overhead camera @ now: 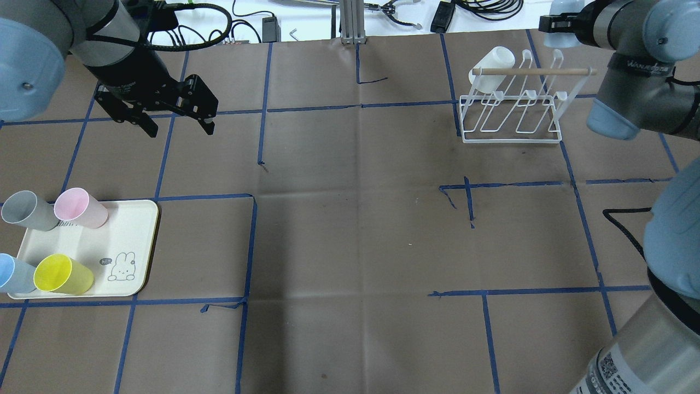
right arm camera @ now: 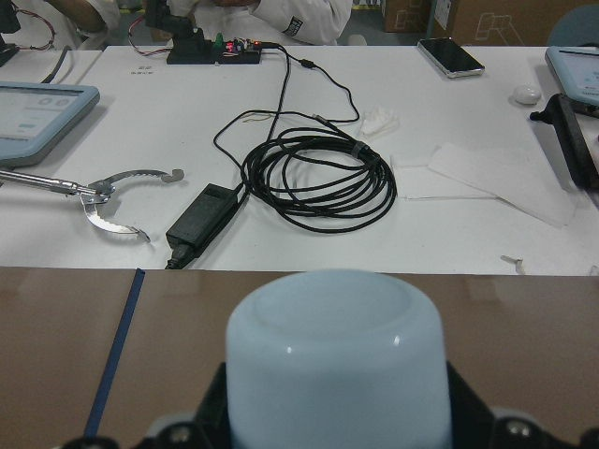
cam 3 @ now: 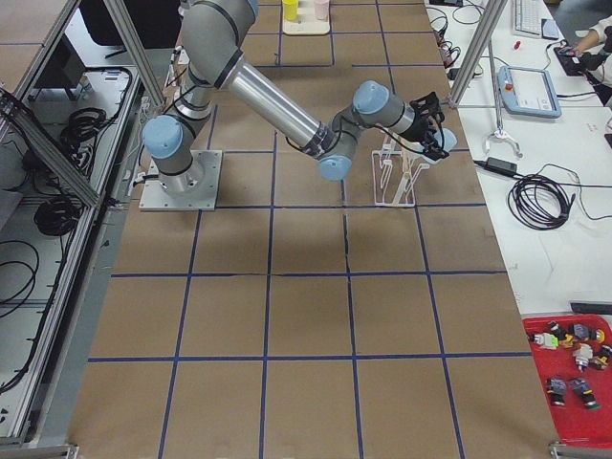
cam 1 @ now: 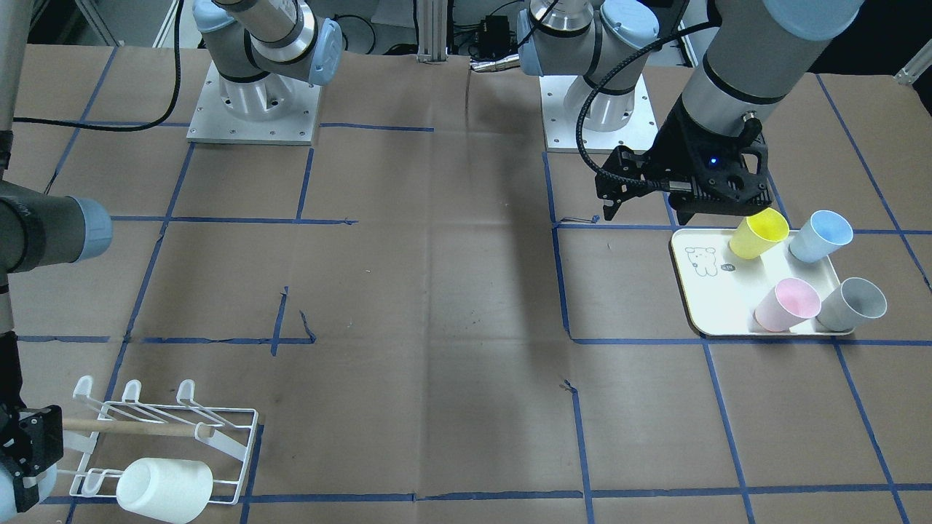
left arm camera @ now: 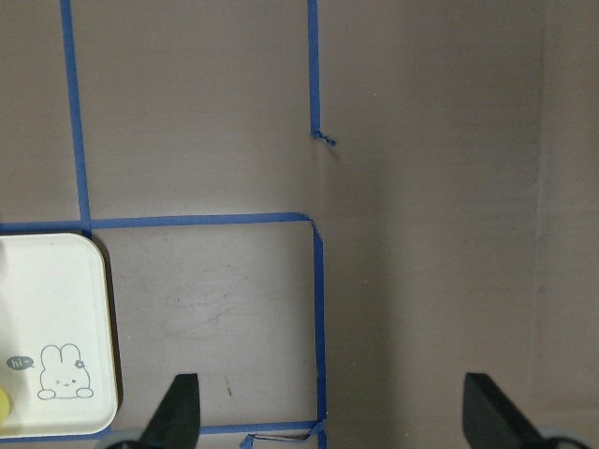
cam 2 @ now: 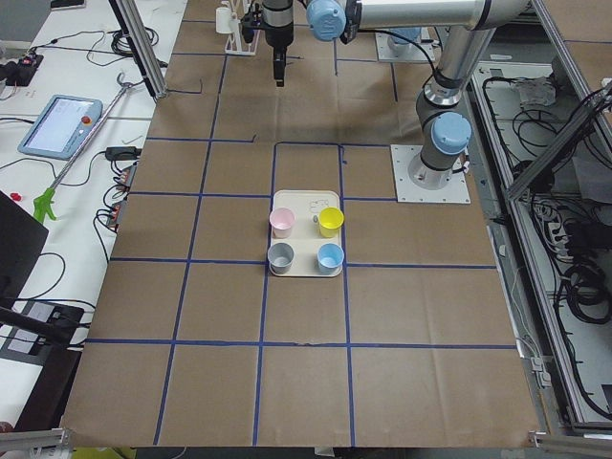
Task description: Transfer IKEA cup to right arm and place on rack
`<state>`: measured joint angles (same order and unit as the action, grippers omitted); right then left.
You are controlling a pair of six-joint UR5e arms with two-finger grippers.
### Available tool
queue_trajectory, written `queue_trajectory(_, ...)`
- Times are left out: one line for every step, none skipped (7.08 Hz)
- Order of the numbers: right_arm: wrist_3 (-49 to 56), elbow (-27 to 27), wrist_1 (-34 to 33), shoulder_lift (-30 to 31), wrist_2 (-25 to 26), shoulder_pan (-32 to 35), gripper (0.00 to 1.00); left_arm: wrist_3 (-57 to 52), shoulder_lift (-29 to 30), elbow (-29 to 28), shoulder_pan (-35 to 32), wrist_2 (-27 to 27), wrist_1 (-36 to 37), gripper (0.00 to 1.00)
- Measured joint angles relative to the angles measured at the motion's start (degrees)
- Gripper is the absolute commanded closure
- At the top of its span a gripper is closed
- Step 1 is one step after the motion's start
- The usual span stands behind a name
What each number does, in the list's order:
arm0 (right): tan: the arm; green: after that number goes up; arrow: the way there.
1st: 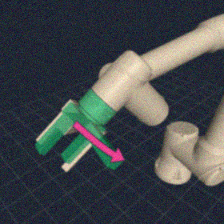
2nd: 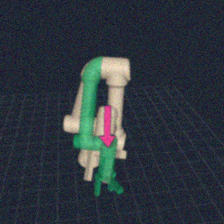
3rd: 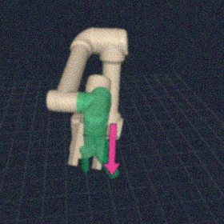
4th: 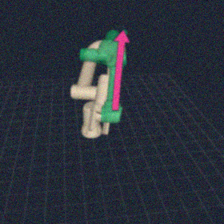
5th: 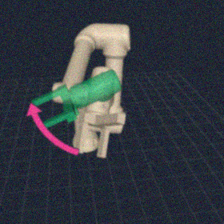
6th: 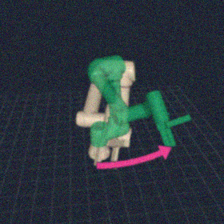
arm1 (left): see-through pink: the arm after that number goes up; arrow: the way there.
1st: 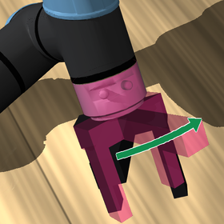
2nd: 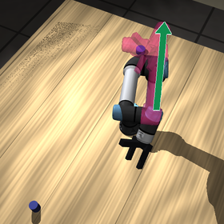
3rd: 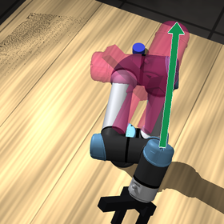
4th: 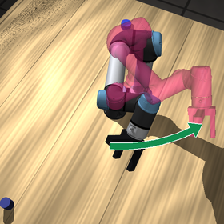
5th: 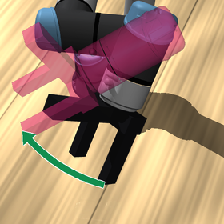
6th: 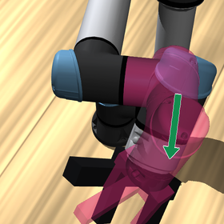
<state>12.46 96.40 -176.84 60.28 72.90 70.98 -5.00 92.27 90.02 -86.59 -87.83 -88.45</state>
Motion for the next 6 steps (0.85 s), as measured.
queue_trajectory(0.01,0.64,-0.11,-0.15,-0.03,-0.15,0.91,-0.01,-0.43,0.37,-0.03,-0.14,0.13,0.01)
queue_trajectory(0.14,1.31,-0.19,-0.18,-0.02,-0.24,0.9,0.01,-0.7,0.42,-0.06,-0.23,0.3,0.01)
queue_trajectory(1.16,2.37,-0.28,-0.13,0.02,-0.52,0.88,0.07,-0.86,0.11,-0.06,-0.31,0.41,0.01)
queue_trajectory(3.19,3.58,-0.33,-0.02,0.06,-0.93,0.65,0.13,-0.84,-0.33,-0.1,-1.09,0.47,0.01)
queue_trajectory(4.7,4.31,-0.34,0.07,0.14,-1.15,0.3,0.17,-0.77,-0.46,-0.16,-2.6,0.52,0.01)
queue_trajectory(5.3,4.5,-0.36,0.16,0.2,-1.24,0.18,0.24,-0.75,-0.44,-0.2,-3.55,0.55,0.01)
